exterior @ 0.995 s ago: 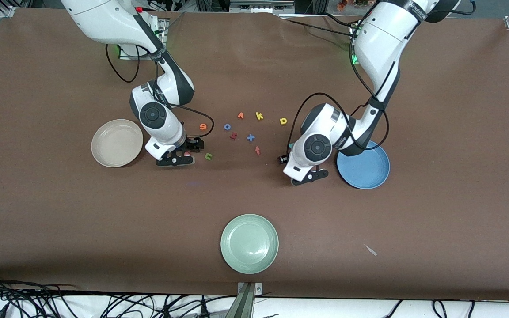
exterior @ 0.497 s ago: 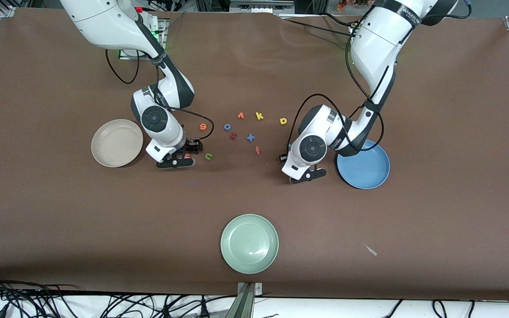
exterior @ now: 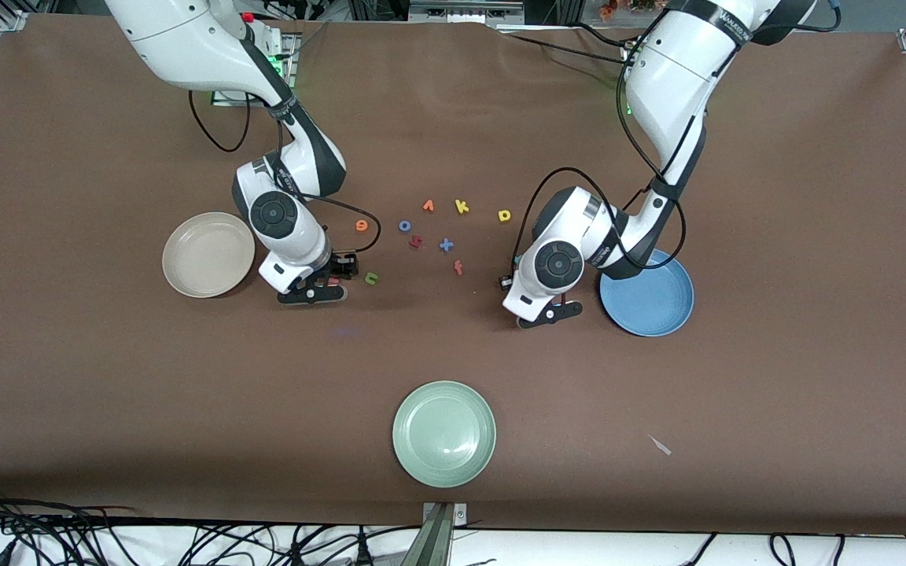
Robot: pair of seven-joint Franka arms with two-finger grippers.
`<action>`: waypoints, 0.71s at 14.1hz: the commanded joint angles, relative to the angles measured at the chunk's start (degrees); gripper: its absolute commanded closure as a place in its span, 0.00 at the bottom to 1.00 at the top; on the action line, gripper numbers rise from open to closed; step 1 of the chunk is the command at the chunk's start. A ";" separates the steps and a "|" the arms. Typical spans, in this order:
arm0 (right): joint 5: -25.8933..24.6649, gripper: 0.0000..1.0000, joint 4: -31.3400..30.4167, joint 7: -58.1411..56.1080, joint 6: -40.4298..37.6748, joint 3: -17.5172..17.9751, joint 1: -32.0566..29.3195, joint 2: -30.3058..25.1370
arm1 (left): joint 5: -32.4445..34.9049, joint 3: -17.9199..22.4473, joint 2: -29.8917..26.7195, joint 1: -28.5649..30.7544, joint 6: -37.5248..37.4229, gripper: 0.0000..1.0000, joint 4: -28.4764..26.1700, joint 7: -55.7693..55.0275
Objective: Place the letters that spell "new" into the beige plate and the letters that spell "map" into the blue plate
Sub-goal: 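Grasp the blue and pink letters with the left and right grippers, then drop the blue letter into the blue plate and pink into the white plate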
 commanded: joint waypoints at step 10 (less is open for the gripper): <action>-0.91 1.00 4.64 -3.70 -9.67 -0.86 -0.85 -1.18 | 9.38 0.40 -9.78 12.87 -18.38 1.00 -4.35 14.93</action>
